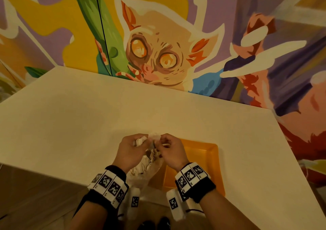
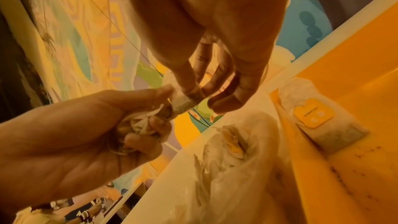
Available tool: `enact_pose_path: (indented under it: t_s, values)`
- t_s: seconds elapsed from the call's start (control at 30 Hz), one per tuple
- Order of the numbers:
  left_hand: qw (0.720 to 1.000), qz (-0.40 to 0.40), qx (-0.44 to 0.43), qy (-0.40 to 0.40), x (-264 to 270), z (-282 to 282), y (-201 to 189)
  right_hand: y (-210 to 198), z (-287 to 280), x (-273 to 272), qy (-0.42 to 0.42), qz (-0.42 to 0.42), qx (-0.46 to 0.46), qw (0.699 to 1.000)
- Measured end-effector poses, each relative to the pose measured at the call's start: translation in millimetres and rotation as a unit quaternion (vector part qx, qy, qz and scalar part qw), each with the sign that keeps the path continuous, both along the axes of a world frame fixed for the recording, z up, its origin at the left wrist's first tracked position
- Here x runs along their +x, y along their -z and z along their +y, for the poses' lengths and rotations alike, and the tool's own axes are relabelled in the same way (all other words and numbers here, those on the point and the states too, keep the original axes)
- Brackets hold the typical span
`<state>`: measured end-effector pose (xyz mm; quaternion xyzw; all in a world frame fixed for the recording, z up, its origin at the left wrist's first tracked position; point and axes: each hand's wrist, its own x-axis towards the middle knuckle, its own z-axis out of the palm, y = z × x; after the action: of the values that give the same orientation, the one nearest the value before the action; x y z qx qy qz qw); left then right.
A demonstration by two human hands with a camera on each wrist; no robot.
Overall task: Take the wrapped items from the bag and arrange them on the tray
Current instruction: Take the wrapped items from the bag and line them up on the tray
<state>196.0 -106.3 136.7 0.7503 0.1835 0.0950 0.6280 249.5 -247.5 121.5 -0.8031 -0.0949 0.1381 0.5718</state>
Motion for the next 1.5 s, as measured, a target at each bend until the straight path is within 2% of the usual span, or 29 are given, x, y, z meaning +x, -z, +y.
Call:
enact_pose_path:
  t_s: [0.13, 0.3, 0.4, 0.5, 0.63, 0.8, 1.0, 1.27, 1.5]
  values:
    - [0.998, -0.004, 0.061, -0.018, 2, 3, 5, 1, -2, 2, -0.002, -0.007, -0.013, 1.000]
    - [0.996, -0.009, 0.091, 0.017, 0, -2, 2, 0, -10, 4, -0.025, -0.020, -0.045, 0.998]
    - [0.994, 0.012, 0.106, 0.002, -1, -4, 3, 1, -22, 12, 0.002, -0.008, -0.062, 0.998]
    - [0.990, 0.043, 0.128, 0.031, -5, -7, 3, 2, -40, 24, 0.038, -0.024, -0.090, 0.995]
    - [0.978, 0.092, 0.167, 0.084, -8, -19, 4, 8, -66, 41, 0.064, 0.004, -0.185, 0.981]
    - [0.956, 0.147, 0.211, 0.141, -12, -39, 12, 16, -72, 39, -0.012, 0.072, -0.308, 0.949]
    - [0.914, 0.191, 0.328, 0.143, -13, -54, 17, 32, -61, 34, -0.036, 0.106, -0.326, 0.939]
    - [0.875, 0.211, 0.386, 0.202, -8, -58, 31, 31, -45, 43, -0.035, 0.095, -0.455, 0.885]
    - [0.878, 0.198, 0.381, 0.212, -9, -59, 35, 28, -39, 46, -0.022, 0.104, -0.444, 0.890]
